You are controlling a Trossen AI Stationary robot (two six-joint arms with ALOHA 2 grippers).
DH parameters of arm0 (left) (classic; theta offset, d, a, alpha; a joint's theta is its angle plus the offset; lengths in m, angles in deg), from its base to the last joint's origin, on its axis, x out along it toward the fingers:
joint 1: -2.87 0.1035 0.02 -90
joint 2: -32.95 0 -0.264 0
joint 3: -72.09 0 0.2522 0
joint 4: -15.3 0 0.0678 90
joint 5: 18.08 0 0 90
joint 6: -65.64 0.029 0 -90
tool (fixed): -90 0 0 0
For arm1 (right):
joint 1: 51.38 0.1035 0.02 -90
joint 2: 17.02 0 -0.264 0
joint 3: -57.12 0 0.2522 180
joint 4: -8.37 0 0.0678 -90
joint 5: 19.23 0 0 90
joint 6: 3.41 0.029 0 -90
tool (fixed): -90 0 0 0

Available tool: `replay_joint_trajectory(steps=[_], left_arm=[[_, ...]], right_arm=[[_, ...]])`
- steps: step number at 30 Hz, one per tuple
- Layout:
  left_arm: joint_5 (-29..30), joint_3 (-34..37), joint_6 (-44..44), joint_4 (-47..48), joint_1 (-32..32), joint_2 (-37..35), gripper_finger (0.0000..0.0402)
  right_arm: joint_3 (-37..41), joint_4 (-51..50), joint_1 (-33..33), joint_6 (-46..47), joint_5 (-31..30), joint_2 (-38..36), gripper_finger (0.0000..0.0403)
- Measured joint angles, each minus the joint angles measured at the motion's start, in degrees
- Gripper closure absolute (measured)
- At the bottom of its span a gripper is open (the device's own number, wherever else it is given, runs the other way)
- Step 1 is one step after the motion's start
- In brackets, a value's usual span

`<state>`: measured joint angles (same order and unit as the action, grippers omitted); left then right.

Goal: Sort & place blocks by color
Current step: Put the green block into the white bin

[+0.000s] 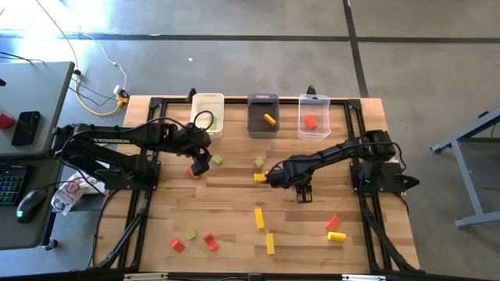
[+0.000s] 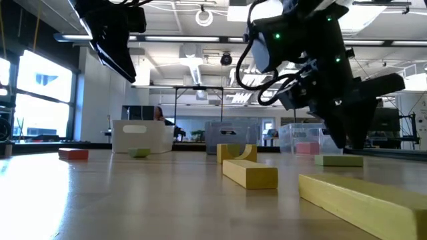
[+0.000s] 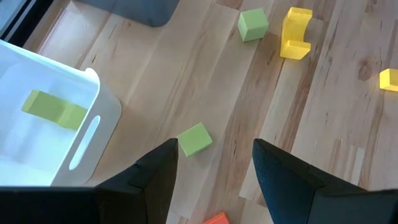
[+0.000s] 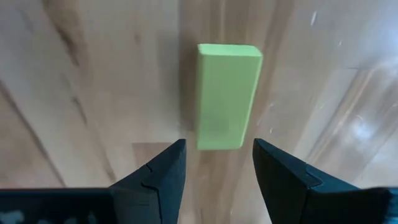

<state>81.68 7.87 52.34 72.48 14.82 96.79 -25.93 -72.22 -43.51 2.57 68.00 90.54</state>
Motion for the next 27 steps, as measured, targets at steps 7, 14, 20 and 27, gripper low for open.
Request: replay_joint_trajectory(steps=[7,14,20,27], left_arm=[[0.07,0.00,0.49,0.00,0.02,0.00,0.0206],[0.05,0.00,0.46,0.02,0.02,0.00,0.0206],[0.04,0.00,0.46,0.02,0.00,0.00,0.0206],[0.04,0.00,0.46,0.02,0.01,0.00,0.0206]], right_arm=[[0.91,2.86,-2.46,-1.09,3.24,0.00,0.0231],[0.91,4.61,-3.70,-1.05,3.44,0.00,0.0231],[0.91,5.75,-3.75,-0.88,4.60,0.00,0.0231],[0.91,5.91,-3.75,0.19,4.75,0.00,0.0231]])
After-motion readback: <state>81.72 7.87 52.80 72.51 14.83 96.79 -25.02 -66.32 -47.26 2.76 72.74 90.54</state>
